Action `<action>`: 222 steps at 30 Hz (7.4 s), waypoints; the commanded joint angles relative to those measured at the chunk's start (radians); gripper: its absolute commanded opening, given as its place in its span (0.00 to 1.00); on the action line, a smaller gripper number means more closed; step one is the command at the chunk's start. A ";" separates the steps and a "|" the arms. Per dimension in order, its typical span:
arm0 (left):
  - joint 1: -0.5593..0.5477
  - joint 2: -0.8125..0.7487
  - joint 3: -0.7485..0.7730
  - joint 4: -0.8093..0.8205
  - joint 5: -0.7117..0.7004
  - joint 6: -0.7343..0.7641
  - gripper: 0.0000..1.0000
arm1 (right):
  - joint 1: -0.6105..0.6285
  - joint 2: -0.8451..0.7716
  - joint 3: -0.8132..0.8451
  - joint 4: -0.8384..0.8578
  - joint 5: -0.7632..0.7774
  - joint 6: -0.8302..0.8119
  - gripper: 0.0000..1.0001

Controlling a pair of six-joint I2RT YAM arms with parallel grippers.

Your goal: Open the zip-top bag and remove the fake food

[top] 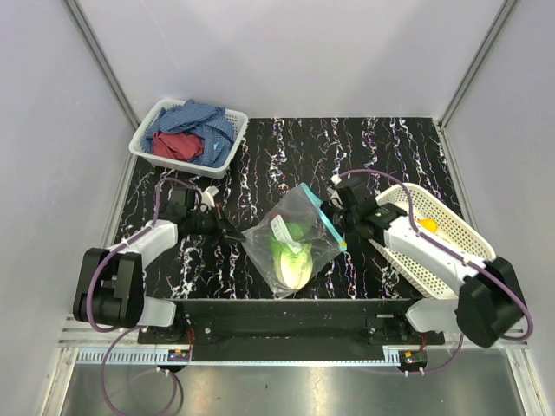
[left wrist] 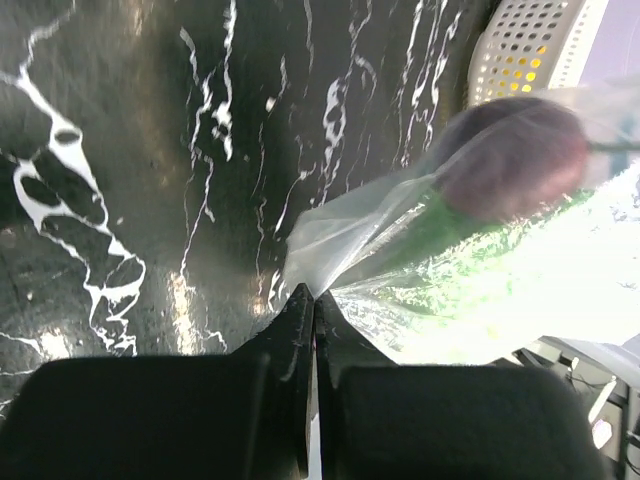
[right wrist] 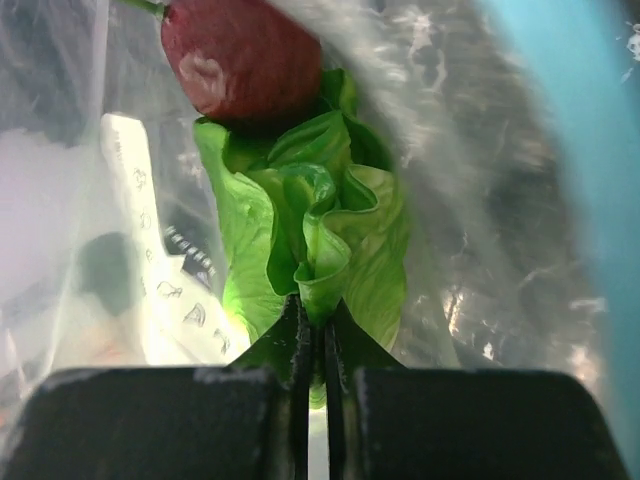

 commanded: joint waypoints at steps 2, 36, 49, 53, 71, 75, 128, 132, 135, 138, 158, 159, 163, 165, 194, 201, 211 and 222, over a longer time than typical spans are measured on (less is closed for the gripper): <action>-0.066 -0.061 0.072 0.068 -0.074 -0.042 0.00 | 0.044 0.162 0.101 -0.031 -0.074 -0.043 0.00; 0.024 -0.043 0.128 -0.082 -0.187 0.084 0.25 | 0.018 0.138 0.205 -0.226 0.117 -0.072 0.00; -0.349 -0.117 0.457 -0.123 -0.333 -0.241 0.82 | 0.076 0.163 0.190 -0.192 0.206 -0.022 0.00; -0.432 0.001 0.608 -0.220 -0.437 -0.343 0.77 | 0.079 0.133 0.176 -0.185 0.223 -0.028 0.00; -0.556 0.328 0.900 -0.375 -0.480 -0.395 0.74 | 0.122 0.070 0.139 -0.159 0.283 -0.052 0.00; -0.559 0.306 0.873 -0.354 -0.466 -0.342 0.44 | 0.122 0.062 0.128 -0.160 0.278 -0.046 0.00; -0.659 0.244 0.811 -0.162 -0.307 -0.206 0.00 | -0.121 0.168 0.092 0.067 -0.076 -0.138 0.52; -0.664 0.272 0.834 -0.165 -0.305 -0.205 0.00 | -0.116 0.186 0.018 0.174 -0.076 -0.129 0.58; -0.664 0.292 0.846 -0.166 -0.307 -0.203 0.00 | -0.113 0.211 -0.025 0.255 -0.110 -0.103 0.67; -0.664 0.310 0.845 -0.171 -0.313 -0.202 0.00 | -0.108 0.234 -0.041 0.325 -0.111 -0.080 0.68; -0.469 0.127 0.500 -0.332 -0.522 -0.067 0.22 | -0.108 0.277 -0.060 0.352 -0.186 -0.074 0.72; -0.464 0.141 0.488 -0.326 -0.523 -0.062 0.21 | -0.107 0.278 -0.060 0.354 -0.193 -0.075 0.72; -0.453 0.244 0.501 -0.277 -0.436 -0.056 0.18 | -0.108 0.289 -0.060 0.365 -0.217 -0.075 0.73; -0.455 0.311 0.523 -0.275 -0.405 -0.058 0.18 | -0.108 0.294 -0.062 0.366 -0.222 -0.077 0.73; -0.509 0.171 0.529 -0.243 -0.394 -0.019 0.48 | -0.097 0.271 0.024 0.166 -0.055 -0.135 0.22; -0.535 0.016 0.627 -0.199 -0.407 -0.036 0.79 | -0.097 0.144 0.107 -0.002 0.016 -0.163 0.11; -0.553 0.106 0.748 -0.179 -0.358 -0.136 0.80 | -0.097 0.090 0.194 -0.181 0.132 -0.207 0.02; -0.682 0.097 0.869 -0.237 -0.505 -0.107 0.82 | -0.097 0.107 0.289 -0.352 0.185 -0.158 0.00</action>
